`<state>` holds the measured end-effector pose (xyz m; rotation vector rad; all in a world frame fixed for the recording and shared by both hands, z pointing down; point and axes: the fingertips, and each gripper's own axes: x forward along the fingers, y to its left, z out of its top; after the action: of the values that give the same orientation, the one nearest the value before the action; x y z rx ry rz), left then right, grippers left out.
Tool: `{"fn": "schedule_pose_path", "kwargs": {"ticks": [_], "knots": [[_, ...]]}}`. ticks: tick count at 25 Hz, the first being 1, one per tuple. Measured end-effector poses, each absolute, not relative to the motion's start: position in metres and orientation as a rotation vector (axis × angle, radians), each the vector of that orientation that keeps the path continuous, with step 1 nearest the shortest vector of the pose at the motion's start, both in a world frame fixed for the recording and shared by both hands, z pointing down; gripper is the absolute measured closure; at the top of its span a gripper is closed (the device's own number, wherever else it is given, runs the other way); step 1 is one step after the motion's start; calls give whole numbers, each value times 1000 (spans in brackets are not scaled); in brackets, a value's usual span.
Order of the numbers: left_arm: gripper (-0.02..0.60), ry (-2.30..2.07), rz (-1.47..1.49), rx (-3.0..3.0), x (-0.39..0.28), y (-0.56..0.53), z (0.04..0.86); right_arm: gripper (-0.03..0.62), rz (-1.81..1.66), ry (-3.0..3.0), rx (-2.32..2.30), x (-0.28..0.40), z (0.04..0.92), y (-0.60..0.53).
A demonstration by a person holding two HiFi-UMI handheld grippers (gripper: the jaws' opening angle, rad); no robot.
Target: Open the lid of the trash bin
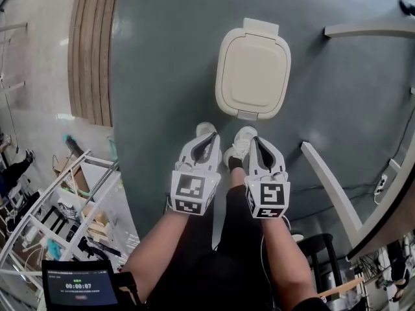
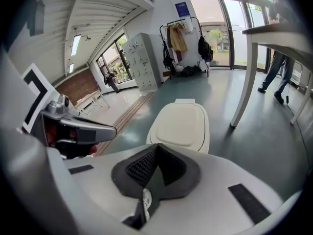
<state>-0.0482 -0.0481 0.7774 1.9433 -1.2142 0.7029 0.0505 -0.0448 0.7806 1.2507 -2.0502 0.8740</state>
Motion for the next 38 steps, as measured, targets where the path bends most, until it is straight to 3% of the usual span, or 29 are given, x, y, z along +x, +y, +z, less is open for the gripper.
{"fn": "schedule_pose_path", "kwargs": {"ticks": [17, 38], "knots": [[584, -1163, 740, 1912, -30, -55, 876, 592, 956, -1945, 1277, 50, 884, -33], [584, -1169, 783, 1909, -23, -78, 889, 592, 830, -1933, 1208, 37, 905, -59]]}}
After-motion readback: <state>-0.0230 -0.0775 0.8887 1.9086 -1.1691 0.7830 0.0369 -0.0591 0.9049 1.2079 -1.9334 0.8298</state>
